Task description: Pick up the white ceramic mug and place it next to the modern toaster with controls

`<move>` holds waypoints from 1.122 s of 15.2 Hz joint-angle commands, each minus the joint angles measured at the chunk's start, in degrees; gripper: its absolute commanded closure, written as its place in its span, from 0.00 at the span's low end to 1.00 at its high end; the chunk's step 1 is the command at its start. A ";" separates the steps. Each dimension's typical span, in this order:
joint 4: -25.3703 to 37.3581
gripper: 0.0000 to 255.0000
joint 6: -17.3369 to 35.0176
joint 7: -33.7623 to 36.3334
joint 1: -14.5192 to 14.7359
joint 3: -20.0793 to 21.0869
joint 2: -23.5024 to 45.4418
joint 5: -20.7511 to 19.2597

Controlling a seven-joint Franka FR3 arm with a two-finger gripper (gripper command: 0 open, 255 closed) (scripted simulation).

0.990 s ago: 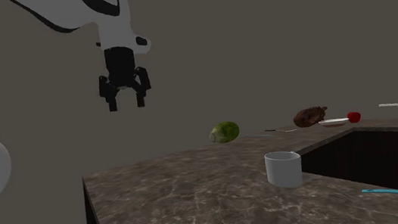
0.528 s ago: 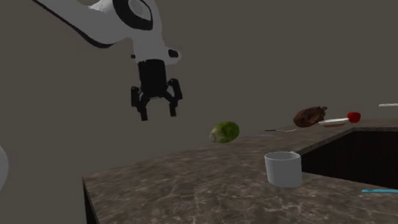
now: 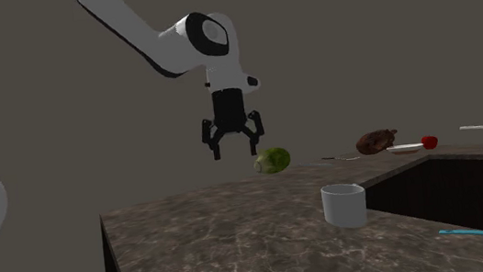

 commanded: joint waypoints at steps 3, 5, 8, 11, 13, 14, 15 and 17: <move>5.08 0.00 2.80 -5.27 -0.54 -3.11 8.52 1.99; 8.14 0.00 3.76 -8.15 -1.08 -4.43 13.01 3.53; 13.31 0.00 4.70 -12.49 -2.35 -5.88 19.98 6.37; 19.21 0.00 4.95 -16.64 -4.34 -6.53 27.13 9.48; 23.61 0.00 4.71 -19.16 -6.02 -6.59 31.95 11.53; 25.95 0.00 4.46 -20.32 -6.96 -6.51 34.37 12.50; 28.41 0.00 4.14 -21.41 -7.96 -6.37 36.80 13.42; 33.69 0.00 3.23 -23.35 -10.08 -5.96 41.70 15.12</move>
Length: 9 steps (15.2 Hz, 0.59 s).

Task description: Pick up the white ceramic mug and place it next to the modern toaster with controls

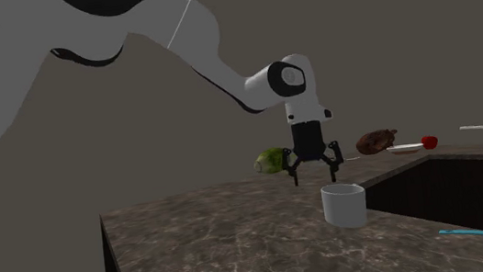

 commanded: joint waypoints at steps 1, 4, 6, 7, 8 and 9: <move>3.61 0.00 -0.49 -1.47 -1.60 0.31 3.56 1.17; 2.34 0.00 1.48 -1.70 -1.80 0.52 4.32 1.53; 1.57 0.00 2.77 -1.87 -1.93 0.66 4.87 1.80; 1.21 0.00 3.41 -1.96 -2.01 0.74 5.17 1.94; 0.86 0.00 4.04 -2.05 -2.09 0.82 5.47 2.09; 0.66 0.00 4.40 -2.10 -2.13 0.87 5.65 2.17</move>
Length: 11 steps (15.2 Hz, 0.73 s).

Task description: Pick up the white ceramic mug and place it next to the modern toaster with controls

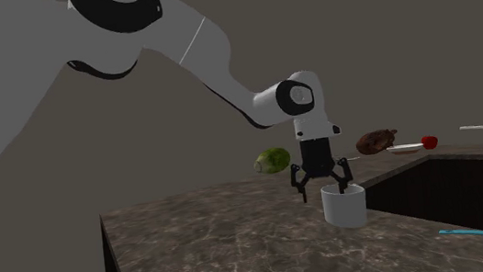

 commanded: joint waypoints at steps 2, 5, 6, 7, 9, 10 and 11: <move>-0.43 0.00 0.62 -0.11 -0.07 0.05 0.18 0.11; -0.43 0.00 0.62 -0.11 -0.07 0.05 0.18 0.11; -0.43 0.00 0.62 -0.11 -0.07 0.05 0.18 0.11; -0.43 0.00 0.62 -0.11 -0.07 0.05 0.18 0.11; -0.43 1.00 0.62 -0.11 -0.07 0.05 0.18 0.11; -0.43 1.00 0.62 -0.11 -0.07 0.05 0.18 0.11; -0.43 1.00 0.62 -0.11 -0.07 0.05 0.18 0.11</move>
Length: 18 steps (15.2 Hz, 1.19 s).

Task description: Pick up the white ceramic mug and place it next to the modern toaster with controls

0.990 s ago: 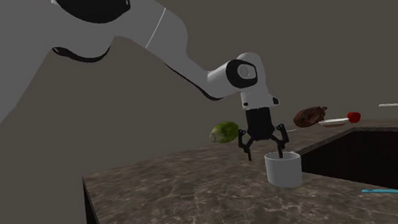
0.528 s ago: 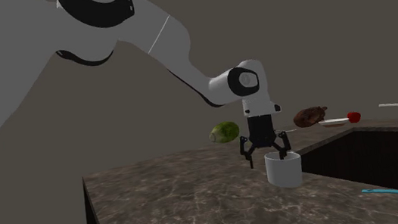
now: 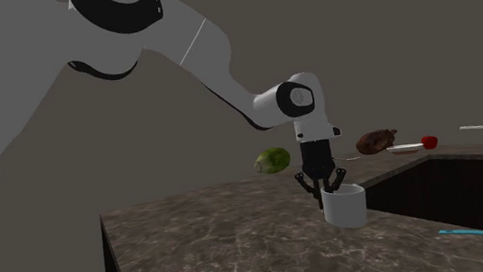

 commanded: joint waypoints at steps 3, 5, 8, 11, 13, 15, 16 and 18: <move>-0.01 1.00 0.00 0.00 0.00 0.00 0.00 0.00; -0.01 1.00 0.00 0.00 0.00 0.00 0.00 0.00; 0.57 1.00 -1.22 0.10 0.11 -0.19 -0.69 -0.31; 1.57 1.00 -3.09 0.23 0.25 -0.45 -1.63 -0.74; 2.30 1.00 -4.36 0.31 0.32 -0.61 -2.21 -1.01; 3.10 1.00 -5.65 0.37 0.38 -0.76 -2.75 -1.26; 3.51 1.00 -6.30 0.40 0.41 -0.83 -3.01 -1.38; 4.40 1.00 -7.62 0.46 0.44 -0.96 -3.49 -1.61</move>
